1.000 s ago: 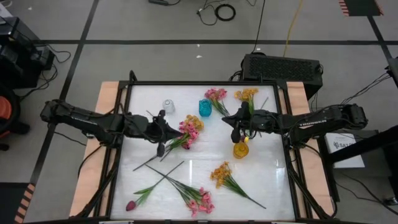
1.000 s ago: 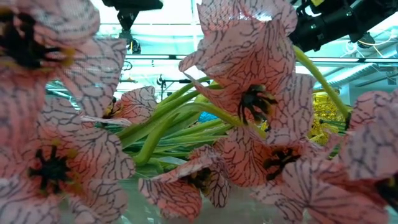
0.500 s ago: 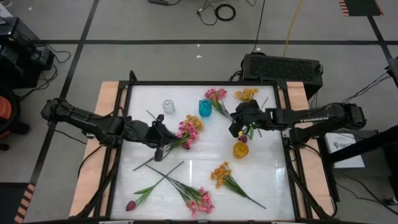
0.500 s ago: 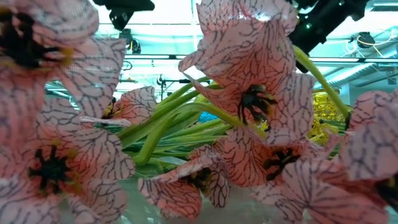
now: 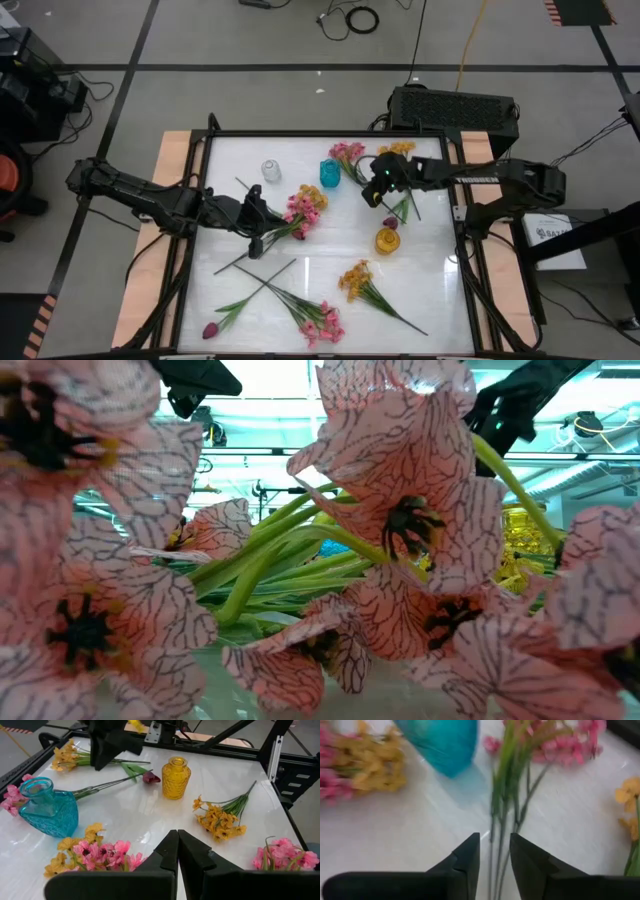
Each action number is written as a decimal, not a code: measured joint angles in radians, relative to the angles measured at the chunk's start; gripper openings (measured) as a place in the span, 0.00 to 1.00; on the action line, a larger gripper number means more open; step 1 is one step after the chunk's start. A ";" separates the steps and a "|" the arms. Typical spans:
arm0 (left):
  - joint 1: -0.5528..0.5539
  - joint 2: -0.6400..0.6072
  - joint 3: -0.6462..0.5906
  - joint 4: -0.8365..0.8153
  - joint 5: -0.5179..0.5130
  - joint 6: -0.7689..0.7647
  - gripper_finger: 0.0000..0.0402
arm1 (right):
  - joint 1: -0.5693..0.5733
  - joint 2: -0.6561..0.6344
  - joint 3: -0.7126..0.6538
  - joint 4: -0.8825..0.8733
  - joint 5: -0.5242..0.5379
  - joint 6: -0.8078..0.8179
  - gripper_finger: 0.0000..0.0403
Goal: Sort flowers into vase by color
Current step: Put the top pink flowers into the blue vase
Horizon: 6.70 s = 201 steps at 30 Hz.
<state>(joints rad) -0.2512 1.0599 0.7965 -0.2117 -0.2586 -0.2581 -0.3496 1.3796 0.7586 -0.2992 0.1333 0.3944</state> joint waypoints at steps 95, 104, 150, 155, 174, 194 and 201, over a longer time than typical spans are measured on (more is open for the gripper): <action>0.061 0.365 0.002 0.781 -0.118 0.106 0.56 | 0.365 0.037 0.044 1.234 0.017 -0.102 0.01; 0.097 0.392 0.002 0.781 -0.114 0.063 0.56 | 0.365 0.127 0.043 1.385 -0.035 -0.081 0.01; 0.127 0.512 0.023 0.951 -0.045 0.141 0.42 | 0.365 0.127 0.044 1.363 -0.034 -0.126 0.03; 0.127 0.512 0.023 0.946 -0.043 0.143 0.29 | 0.365 0.127 0.044 1.363 -0.034 -0.127 0.03; 0.128 0.491 0.022 0.877 0.022 0.165 0.06 | 0.365 0.122 0.045 1.308 -0.036 -0.147 0.09; 0.122 0.407 0.016 0.692 0.030 0.106 0.05 | 0.358 0.052 0.045 1.163 -0.083 -0.152 0.33; 0.120 0.407 0.016 0.690 0.029 0.105 0.05 | 0.343 0.052 0.045 1.159 -0.085 -0.150 0.15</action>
<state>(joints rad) -0.1312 1.4666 0.8124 0.4780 -0.2295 -0.1532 -0.0065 1.4319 0.8032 0.8594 0.0481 0.2446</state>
